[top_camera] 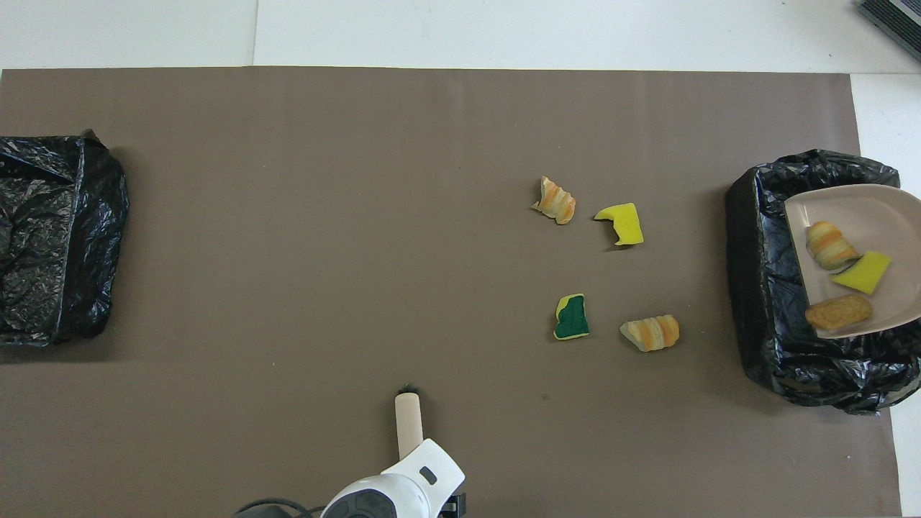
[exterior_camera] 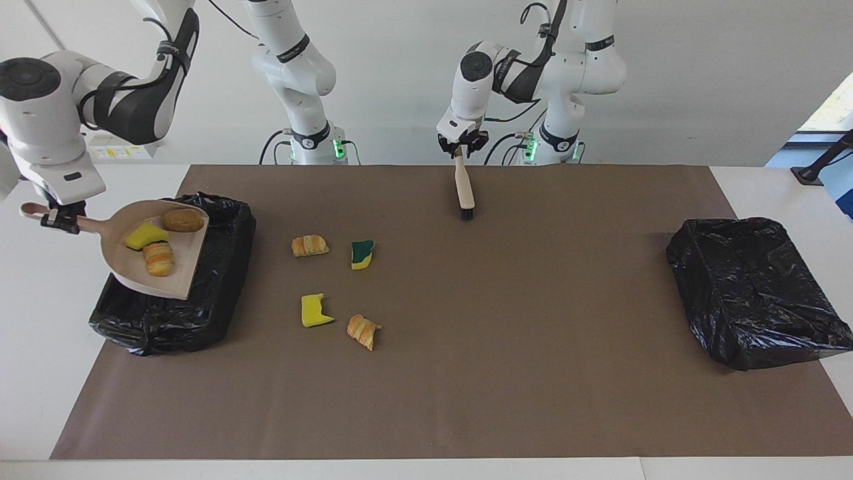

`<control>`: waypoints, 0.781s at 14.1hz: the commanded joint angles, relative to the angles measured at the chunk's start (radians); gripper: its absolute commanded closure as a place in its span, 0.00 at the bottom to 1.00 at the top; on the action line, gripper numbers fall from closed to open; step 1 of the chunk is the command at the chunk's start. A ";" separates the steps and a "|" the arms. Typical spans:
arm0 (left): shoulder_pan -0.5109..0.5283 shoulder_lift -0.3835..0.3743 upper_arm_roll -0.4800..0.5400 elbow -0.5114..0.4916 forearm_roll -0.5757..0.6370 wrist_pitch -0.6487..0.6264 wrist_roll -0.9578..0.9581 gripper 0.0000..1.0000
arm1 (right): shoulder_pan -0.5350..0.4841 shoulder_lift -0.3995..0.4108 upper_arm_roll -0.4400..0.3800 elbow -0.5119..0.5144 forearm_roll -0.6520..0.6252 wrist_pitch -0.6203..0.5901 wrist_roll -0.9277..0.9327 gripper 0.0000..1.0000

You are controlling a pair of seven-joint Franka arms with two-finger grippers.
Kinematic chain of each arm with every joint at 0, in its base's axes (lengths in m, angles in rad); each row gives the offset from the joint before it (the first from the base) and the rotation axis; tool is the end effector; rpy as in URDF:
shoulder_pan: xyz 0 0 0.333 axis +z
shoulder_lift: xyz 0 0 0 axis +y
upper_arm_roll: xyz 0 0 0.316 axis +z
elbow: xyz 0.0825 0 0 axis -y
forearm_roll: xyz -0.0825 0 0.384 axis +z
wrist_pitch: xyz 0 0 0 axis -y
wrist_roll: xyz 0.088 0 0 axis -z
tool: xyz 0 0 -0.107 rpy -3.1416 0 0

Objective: Sweep and dump trash in bin
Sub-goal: 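Tip the dustpan over the bin with the right gripper while the left gripper withdraws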

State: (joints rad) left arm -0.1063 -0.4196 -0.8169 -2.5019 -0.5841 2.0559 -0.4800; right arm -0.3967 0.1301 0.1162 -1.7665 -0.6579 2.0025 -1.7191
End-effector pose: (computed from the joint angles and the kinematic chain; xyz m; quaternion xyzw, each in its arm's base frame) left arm 0.2351 -0.3521 0.3751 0.9934 -0.0351 -0.0986 0.0460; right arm 0.5805 -0.2090 0.5057 0.6346 0.7133 -0.2189 0.2015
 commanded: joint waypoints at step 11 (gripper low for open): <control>-0.015 0.294 0.562 0.612 0.504 -0.324 0.340 0.00 | 0.107 -0.020 0.003 0.018 -0.210 -0.060 0.122 1.00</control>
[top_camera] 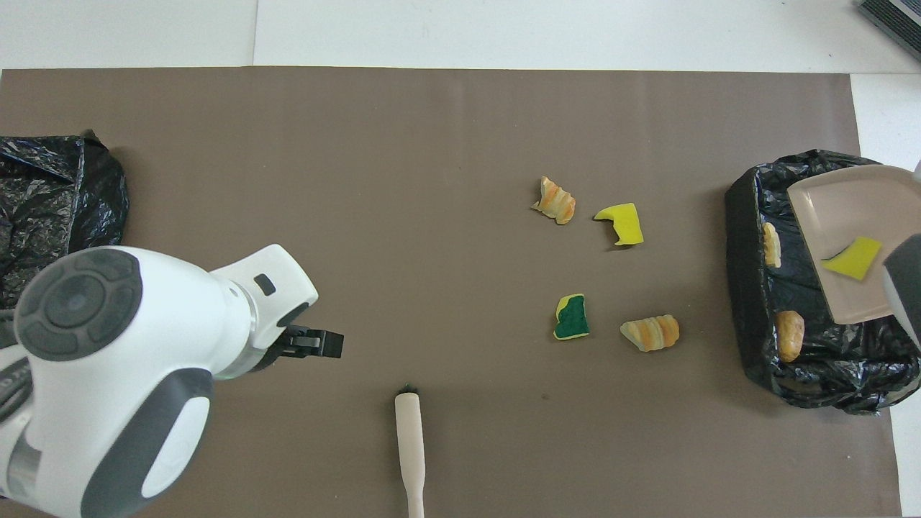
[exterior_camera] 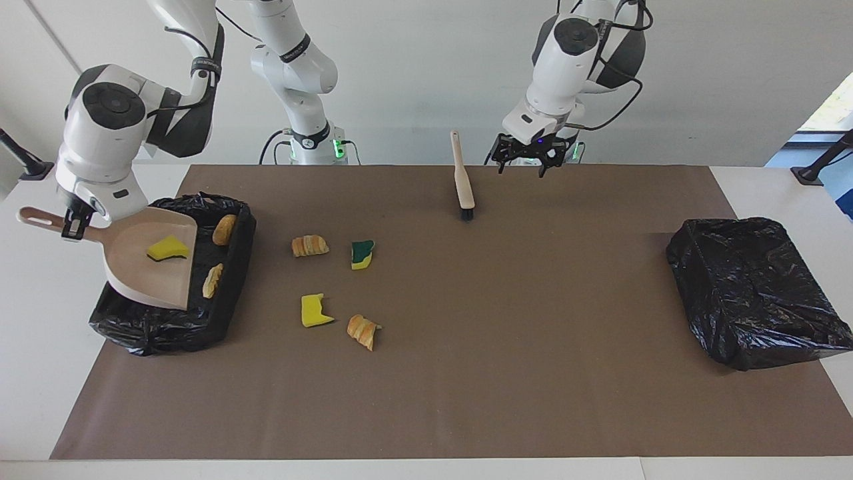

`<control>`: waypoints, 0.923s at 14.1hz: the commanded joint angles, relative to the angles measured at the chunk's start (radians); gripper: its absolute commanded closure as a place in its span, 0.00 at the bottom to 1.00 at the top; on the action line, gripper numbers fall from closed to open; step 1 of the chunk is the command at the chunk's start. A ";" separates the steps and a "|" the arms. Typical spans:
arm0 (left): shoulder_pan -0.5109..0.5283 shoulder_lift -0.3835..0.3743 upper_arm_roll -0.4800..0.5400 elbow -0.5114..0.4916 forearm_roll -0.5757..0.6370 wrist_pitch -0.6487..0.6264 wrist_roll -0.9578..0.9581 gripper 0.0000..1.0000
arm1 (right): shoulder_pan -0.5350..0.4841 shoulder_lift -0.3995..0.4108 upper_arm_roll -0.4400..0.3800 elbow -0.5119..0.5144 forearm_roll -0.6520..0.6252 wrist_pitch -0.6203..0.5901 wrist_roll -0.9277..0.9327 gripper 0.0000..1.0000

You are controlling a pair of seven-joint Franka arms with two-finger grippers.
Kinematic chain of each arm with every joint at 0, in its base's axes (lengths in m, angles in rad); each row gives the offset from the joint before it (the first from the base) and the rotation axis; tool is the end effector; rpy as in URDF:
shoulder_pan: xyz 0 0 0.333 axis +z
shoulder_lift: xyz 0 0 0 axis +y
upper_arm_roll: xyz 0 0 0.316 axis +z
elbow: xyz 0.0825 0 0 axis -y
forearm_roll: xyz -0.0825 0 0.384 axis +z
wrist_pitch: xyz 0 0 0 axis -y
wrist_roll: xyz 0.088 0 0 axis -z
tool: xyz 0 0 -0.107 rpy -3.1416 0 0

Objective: Sweep and dump trash in bin
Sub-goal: 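Tip the dustpan over the bin with the right gripper while the left gripper withdraws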

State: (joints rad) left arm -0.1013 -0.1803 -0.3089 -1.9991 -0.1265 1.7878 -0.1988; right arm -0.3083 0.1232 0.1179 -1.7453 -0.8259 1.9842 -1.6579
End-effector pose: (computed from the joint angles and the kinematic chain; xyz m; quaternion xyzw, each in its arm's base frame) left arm 0.4541 -0.2184 0.5303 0.9954 -0.0878 -0.0285 0.0269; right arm 0.5970 -0.1654 0.5257 0.5882 0.7172 -0.2624 0.2660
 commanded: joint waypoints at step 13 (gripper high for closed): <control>-0.002 0.147 0.243 0.451 0.126 -0.262 0.345 0.00 | 0.106 -0.096 0.019 0.139 0.002 -0.321 0.254 1.00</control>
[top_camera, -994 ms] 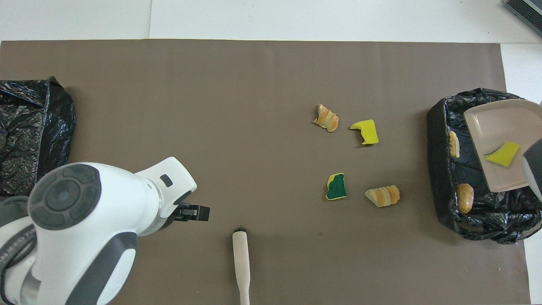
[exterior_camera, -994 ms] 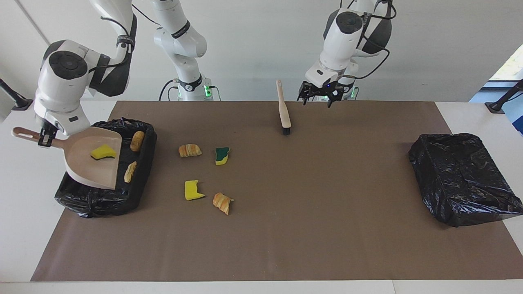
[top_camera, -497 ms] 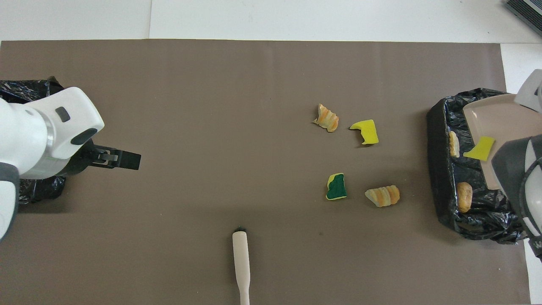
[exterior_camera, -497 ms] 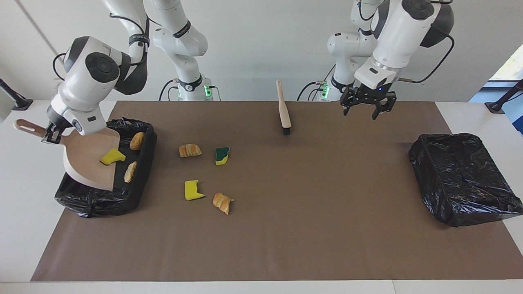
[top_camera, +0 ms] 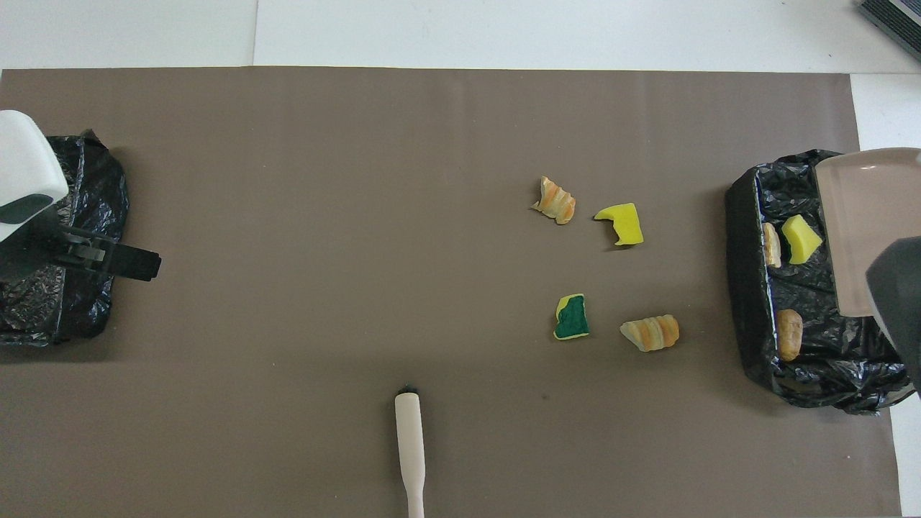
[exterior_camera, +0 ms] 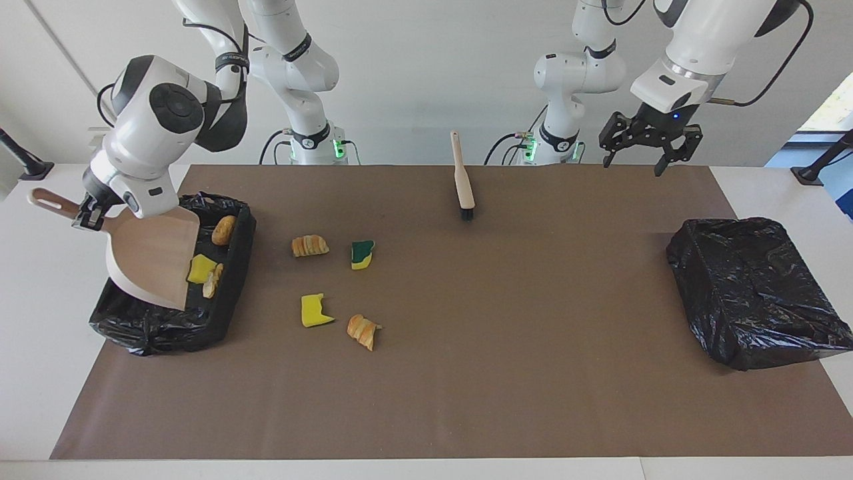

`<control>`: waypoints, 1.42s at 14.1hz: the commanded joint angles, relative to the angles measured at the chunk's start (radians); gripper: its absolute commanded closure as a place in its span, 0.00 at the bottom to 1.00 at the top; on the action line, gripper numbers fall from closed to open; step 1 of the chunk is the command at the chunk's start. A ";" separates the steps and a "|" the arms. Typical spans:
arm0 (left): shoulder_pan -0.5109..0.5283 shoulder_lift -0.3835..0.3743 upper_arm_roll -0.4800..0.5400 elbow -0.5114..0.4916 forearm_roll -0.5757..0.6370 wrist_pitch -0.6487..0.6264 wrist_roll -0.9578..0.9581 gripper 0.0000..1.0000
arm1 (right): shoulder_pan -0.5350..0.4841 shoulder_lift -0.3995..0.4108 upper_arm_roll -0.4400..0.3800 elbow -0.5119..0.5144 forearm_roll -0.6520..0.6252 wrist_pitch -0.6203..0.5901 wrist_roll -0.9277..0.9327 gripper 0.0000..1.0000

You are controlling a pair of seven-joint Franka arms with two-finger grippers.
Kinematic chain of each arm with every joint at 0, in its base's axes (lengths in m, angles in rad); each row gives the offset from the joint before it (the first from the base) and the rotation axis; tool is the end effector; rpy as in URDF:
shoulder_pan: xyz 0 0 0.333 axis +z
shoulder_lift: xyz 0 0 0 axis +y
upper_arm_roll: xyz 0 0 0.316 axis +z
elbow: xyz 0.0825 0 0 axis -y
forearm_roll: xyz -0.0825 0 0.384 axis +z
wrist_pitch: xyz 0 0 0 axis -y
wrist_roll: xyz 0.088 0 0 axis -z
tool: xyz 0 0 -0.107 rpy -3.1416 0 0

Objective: Sweep and dump trash in bin
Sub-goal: 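Tip the dustpan over the bin with the right gripper while the left gripper withdraws, then bring the empty dustpan back and set it on the mat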

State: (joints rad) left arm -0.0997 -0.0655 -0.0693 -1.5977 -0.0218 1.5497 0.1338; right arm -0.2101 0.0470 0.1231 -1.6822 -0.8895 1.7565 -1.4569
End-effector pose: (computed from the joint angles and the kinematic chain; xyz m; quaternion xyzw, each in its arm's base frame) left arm 0.5239 -0.0932 0.6455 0.9884 -0.1511 0.0085 0.0088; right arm 0.5771 -0.1212 0.5934 0.6535 0.6287 -0.2848 0.3107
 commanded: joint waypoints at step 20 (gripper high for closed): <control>0.064 0.016 0.003 0.038 0.019 -0.022 0.006 0.00 | 0.529 0.270 0.132 0.153 0.935 0.066 2.013 1.00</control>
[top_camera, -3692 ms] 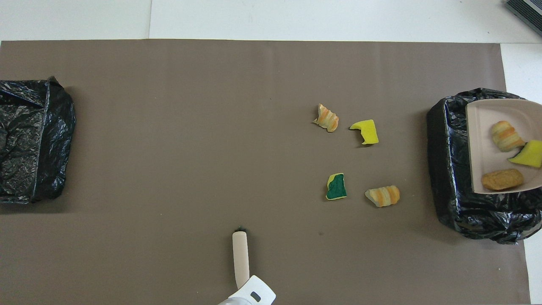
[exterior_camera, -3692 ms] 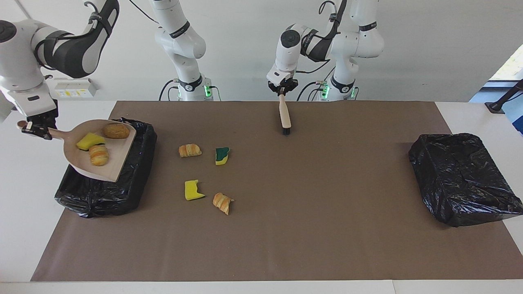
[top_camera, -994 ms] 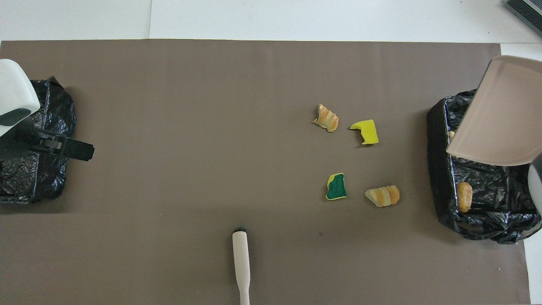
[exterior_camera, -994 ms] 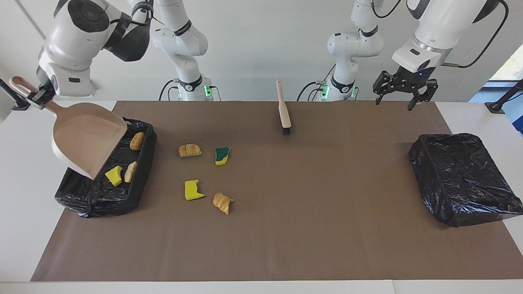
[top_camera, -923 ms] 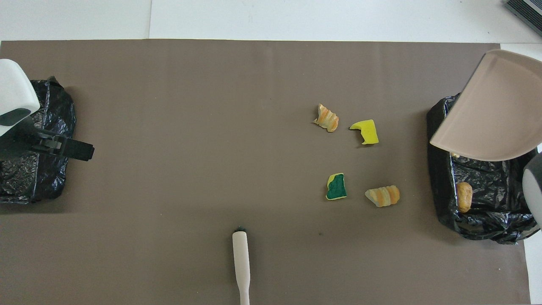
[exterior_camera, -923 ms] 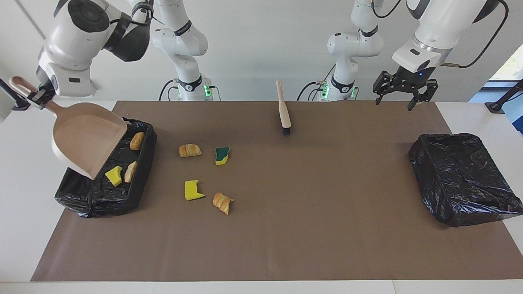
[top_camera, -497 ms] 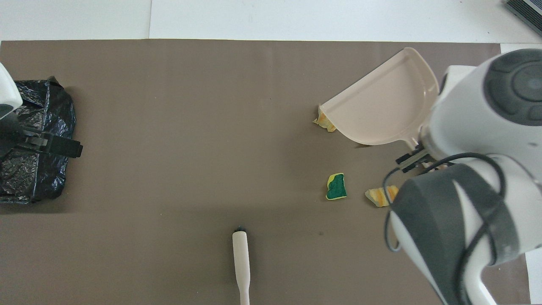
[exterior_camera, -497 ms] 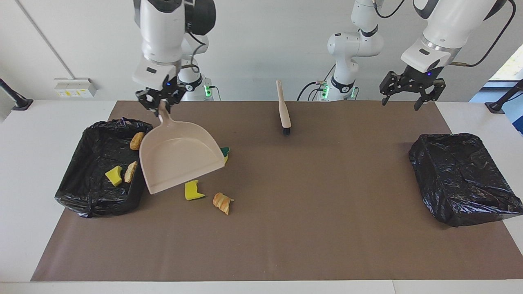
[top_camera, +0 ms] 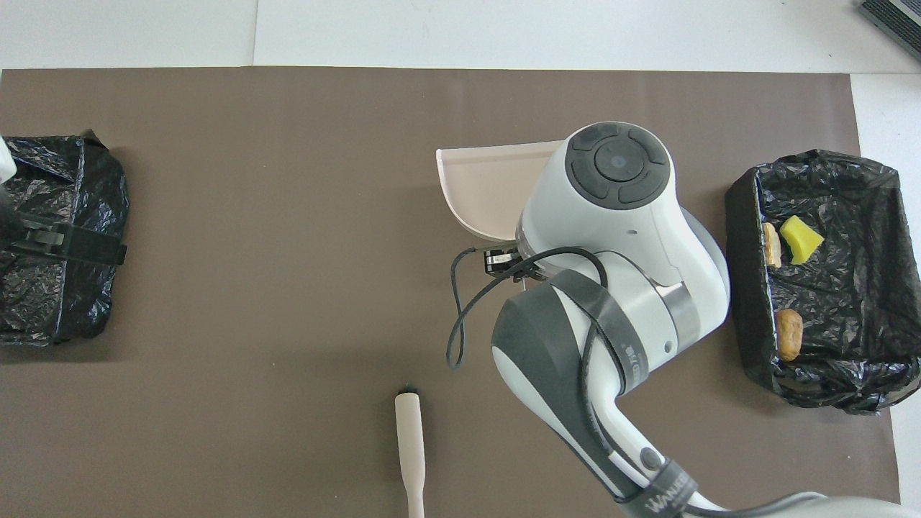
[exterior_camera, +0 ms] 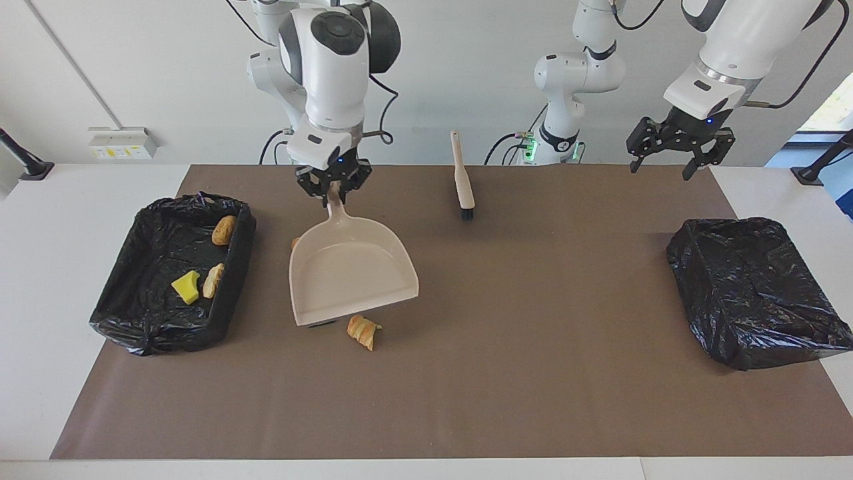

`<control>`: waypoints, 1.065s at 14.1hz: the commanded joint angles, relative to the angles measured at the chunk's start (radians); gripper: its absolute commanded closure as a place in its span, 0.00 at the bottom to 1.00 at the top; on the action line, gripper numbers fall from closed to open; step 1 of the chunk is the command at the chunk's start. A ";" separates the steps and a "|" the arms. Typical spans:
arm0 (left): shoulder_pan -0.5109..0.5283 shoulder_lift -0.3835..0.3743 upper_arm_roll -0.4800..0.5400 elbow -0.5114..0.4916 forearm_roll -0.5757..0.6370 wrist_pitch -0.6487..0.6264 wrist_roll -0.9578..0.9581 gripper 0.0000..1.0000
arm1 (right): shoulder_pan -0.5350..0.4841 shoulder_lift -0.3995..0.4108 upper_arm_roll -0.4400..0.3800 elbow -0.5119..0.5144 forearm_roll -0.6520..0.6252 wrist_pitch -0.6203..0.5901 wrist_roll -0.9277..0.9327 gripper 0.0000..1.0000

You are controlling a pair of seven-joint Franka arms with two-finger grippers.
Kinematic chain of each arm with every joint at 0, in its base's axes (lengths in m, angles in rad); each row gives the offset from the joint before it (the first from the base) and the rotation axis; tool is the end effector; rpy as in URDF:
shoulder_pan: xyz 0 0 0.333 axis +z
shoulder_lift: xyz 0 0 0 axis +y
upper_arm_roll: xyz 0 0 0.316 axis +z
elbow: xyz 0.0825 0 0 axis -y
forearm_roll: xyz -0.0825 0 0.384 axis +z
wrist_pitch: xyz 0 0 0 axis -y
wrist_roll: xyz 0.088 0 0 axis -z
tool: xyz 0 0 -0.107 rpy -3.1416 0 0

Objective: Sweep and dump trash in bin
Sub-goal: 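Bring the empty dustpan back and set it on the mat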

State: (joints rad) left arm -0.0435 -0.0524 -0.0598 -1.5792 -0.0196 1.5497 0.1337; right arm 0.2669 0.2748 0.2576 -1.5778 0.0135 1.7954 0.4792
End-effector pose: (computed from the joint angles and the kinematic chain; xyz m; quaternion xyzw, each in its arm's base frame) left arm 0.5331 -0.0584 0.6472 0.9929 -0.1185 0.0115 0.0081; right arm 0.5592 0.3062 0.4806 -0.9987 -0.0172 0.0410 0.0245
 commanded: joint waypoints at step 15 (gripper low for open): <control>0.008 0.002 -0.006 0.021 0.017 -0.020 0.006 0.00 | 0.230 0.288 -0.014 0.097 -0.036 0.274 0.334 1.00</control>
State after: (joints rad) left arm -0.0435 -0.0524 -0.0598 -1.5787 -0.0196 1.5497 0.1337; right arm 0.4961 0.5504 0.2361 -1.5013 0.0058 2.0621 0.7775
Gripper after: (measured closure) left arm 0.000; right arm 0.674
